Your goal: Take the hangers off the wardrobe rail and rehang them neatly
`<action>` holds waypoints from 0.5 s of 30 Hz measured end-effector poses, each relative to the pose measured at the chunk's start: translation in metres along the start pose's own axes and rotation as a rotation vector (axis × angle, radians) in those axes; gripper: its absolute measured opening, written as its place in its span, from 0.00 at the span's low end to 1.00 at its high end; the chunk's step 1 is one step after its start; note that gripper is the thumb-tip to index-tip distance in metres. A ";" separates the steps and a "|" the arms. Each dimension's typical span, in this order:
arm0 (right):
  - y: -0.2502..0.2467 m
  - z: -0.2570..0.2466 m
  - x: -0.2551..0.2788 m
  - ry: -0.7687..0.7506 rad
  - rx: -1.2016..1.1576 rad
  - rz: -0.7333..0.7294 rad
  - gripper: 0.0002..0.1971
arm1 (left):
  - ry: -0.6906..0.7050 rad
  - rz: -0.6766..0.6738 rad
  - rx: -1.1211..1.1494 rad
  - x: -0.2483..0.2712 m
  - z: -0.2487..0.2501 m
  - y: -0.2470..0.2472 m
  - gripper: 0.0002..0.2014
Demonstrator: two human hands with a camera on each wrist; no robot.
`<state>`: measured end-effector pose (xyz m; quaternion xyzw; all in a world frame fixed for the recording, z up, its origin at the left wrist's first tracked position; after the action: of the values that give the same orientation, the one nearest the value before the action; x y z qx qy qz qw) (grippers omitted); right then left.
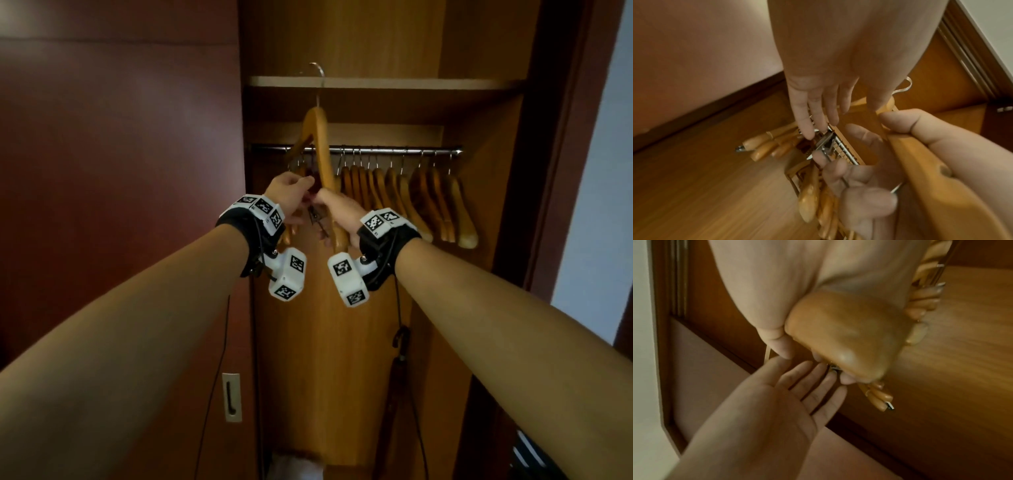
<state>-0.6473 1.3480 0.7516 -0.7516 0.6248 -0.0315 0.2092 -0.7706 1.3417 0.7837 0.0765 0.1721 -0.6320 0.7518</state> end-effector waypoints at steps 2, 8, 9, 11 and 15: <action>0.015 -0.001 -0.011 0.065 -0.086 -0.047 0.18 | -0.015 -0.002 -0.030 -0.007 -0.005 -0.012 0.12; 0.047 -0.013 -0.035 0.162 -0.137 -0.114 0.32 | -0.064 -0.024 -0.078 -0.022 -0.012 -0.037 0.16; 0.052 -0.014 -0.037 0.163 -0.138 -0.120 0.31 | -0.071 -0.030 -0.083 -0.025 -0.012 -0.040 0.16; 0.059 -0.015 -0.041 0.155 -0.140 -0.112 0.27 | -0.084 -0.046 -0.092 -0.029 -0.014 -0.043 0.17; 0.064 -0.005 -0.056 0.146 -0.125 -0.090 0.20 | -0.105 -0.067 -0.098 -0.035 -0.019 -0.046 0.17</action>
<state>-0.7200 1.3918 0.7452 -0.7862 0.6047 -0.0567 0.1141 -0.8235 1.3716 0.7829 0.0007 0.1655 -0.6506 0.7412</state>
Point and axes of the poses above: each hand's wrist, its own x-axis away from the middle knuckle, its own y-axis out of the palm, z = x × y, the point moved 10 cm from there along -x, towards the middle knuckle, and after that the axes turned 6 degrees about x, right-handed, at the moved point
